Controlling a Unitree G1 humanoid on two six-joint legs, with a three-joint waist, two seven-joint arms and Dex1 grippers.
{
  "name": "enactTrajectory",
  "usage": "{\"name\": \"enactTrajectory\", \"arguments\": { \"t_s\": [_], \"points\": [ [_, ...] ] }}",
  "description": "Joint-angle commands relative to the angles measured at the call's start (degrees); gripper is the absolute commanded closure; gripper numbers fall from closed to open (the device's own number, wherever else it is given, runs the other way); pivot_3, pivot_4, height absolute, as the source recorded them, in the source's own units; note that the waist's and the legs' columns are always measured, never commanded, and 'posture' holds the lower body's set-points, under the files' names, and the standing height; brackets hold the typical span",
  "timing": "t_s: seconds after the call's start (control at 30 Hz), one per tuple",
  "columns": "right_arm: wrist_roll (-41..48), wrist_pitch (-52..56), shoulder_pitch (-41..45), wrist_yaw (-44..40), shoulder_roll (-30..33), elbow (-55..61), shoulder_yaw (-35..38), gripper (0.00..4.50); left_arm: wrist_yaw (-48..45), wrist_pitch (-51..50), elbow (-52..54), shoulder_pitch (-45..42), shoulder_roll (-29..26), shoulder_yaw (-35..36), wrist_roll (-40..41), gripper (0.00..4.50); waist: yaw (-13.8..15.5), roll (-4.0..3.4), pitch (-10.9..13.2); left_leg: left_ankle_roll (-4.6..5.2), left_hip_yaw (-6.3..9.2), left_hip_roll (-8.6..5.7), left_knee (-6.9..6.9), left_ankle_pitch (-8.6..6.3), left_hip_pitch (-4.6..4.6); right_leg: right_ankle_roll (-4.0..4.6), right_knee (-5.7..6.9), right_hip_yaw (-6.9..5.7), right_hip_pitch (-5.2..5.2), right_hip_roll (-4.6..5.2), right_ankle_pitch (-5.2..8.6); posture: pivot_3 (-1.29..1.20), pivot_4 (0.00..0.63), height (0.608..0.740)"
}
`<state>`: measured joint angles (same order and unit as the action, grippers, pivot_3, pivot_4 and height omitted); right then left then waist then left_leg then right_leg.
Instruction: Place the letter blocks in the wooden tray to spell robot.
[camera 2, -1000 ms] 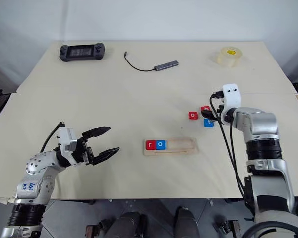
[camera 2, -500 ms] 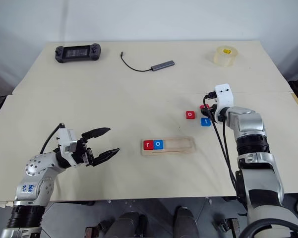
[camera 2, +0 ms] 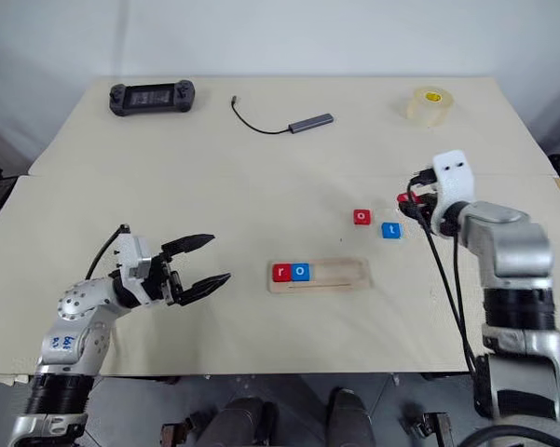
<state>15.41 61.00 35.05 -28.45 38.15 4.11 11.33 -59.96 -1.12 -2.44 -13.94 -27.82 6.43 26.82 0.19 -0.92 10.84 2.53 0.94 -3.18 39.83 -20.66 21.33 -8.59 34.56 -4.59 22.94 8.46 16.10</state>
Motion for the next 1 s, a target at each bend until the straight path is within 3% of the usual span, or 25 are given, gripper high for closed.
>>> {"name": "enactTrajectory", "arguments": {
  "t_s": [0.03,0.27,0.43,0.7,0.9,1.0],
  "points": [
    [3.8,10.3,-8.6,2.9,-2.4,17.9,6.6,3.04,-2.6,1.0,-1.8,-2.3,0.3,-0.9,0.7,0.0,0.5,0.01,0.0,0.0,0.04,0.0,-0.01,0.0,0.01,0.0,-0.01,-0.02,-0.01,0.0,0.0,0.0,0.15,0.74],
    [6.0,19.9,-21.5,9.3,-14.6,36.5,10.6,3.04,-7.6,1.3,-4.9,-6.0,0.5,-2.6,0.8,0.0,0.8,0.01,0.0,-0.02,-0.07,0.0,0.06,0.0,-0.05,-0.01,0.11,0.12,0.01,-0.03,0.0,0.0,0.15,0.74],
    [4.1,19.6,-24.1,14.1,-19.6,39.3,8.8,3.04,-9.2,0.6,-4.9,-7.3,0.2,-3.0,0.9,0.0,0.7,0.02,0.0,-0.02,-0.12,-0.05,0.07,0.01,-0.06,-0.01,0.2,0.23,0.07,-0.03,0.0,0.0,0.15,0.74],
    [2.7,18.8,-24.2,16.9,-19.4,37.9,9.7,3.04,-9.3,-0.5,-3.1,-5.9,-0.9,-2.2,1.2,0.0,0.5,0.02,0.0,-0.02,-0.11,-0.06,0.05,0.01,-0.07,0.0,0.25,0.25,0.11,-0.04,0.0,0.0,0.15,0.74],
    [3.8,18.7,-24.0,15.8,-19.1,36.4,7.7,1.0,-8.6,-1.1,-1.3,-4.5,-1.1,-1.9,1.4,0.0,0.1,0.02,0.0,-0.01,-0.11,-0.05,0.02,0.01,-0.07,0.0,0.25,0.24,0.11,-0.04,0.0,0.0,0.15,0.74],
    [5.2,17.7,-24.0,12.4,-15.2,35.9,7.3,0.01,-8.5,-1.2,-0.6,-3.9,-1.4,-1.7,1.5,0.0,0.0,0.02,0.0,-0.01,-0.1,-0.06,0.02,0.01,-0.06,0.0,0.24,0.25,0.11,-0.04,0.0,0.0,0.15,0.74]
  ]
}}
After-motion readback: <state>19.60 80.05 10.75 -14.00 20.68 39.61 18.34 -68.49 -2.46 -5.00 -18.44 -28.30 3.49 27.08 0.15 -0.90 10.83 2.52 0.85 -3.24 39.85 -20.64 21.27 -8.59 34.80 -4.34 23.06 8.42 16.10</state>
